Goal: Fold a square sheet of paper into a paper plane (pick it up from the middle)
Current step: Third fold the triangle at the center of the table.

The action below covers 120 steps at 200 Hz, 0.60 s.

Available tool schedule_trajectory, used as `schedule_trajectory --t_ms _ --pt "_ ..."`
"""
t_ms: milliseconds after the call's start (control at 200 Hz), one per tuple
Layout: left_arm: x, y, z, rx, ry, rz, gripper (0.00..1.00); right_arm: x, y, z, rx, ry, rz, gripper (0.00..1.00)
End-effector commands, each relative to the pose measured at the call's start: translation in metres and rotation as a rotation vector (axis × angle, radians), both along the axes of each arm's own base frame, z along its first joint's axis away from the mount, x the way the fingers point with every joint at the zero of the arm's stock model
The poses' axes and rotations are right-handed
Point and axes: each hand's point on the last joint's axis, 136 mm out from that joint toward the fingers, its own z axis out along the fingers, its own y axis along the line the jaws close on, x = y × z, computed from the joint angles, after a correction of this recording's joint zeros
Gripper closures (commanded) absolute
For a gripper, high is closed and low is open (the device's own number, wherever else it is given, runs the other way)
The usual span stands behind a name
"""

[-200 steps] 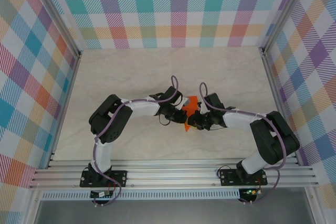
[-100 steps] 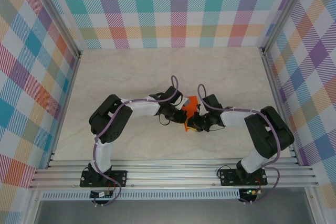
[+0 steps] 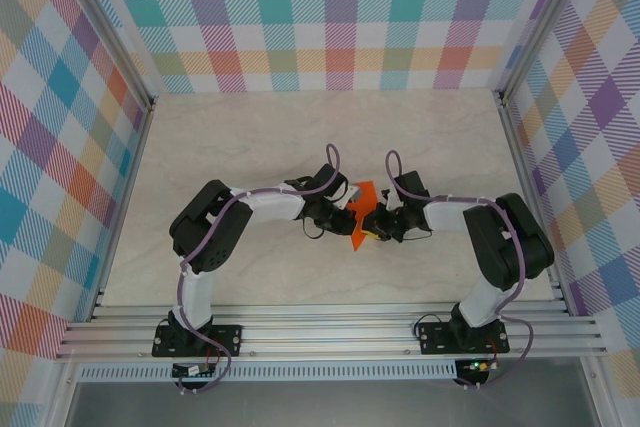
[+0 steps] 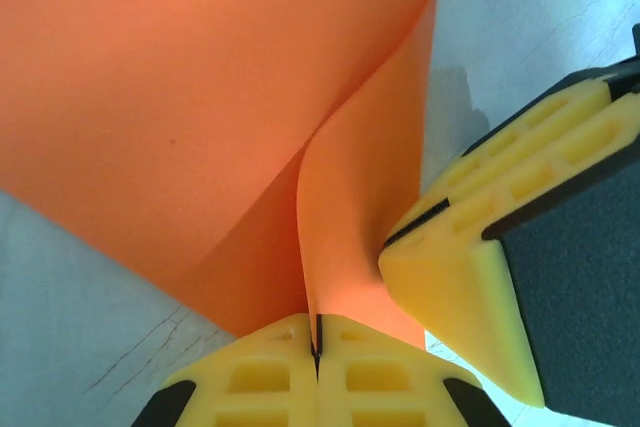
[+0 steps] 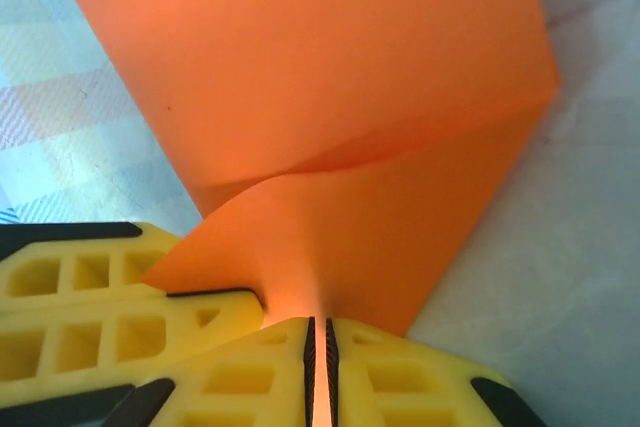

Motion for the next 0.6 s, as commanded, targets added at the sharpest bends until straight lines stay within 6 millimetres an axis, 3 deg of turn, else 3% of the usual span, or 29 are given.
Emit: schedule_trajectory --t_ms 0,155,265,465,595 --pt "-0.009 0.025 -0.030 0.120 0.070 0.011 0.96 0.002 0.003 0.006 -0.001 -0.019 0.025 0.86" --pt "-0.009 0.025 -0.030 0.122 0.070 0.013 0.96 0.020 -0.007 0.023 0.000 -0.067 -0.010 0.84" --pt "-0.010 0.025 -0.030 0.120 0.070 0.011 0.96 0.027 -0.008 0.019 0.005 -0.064 -0.008 0.84" --pt "-0.009 0.025 -0.030 0.119 0.070 0.014 0.96 0.028 -0.012 -0.008 -0.023 -0.010 -0.019 0.86" --pt "-0.009 0.025 -0.029 0.121 0.066 0.010 0.96 0.031 -0.013 0.000 0.008 -0.018 -0.030 0.85"
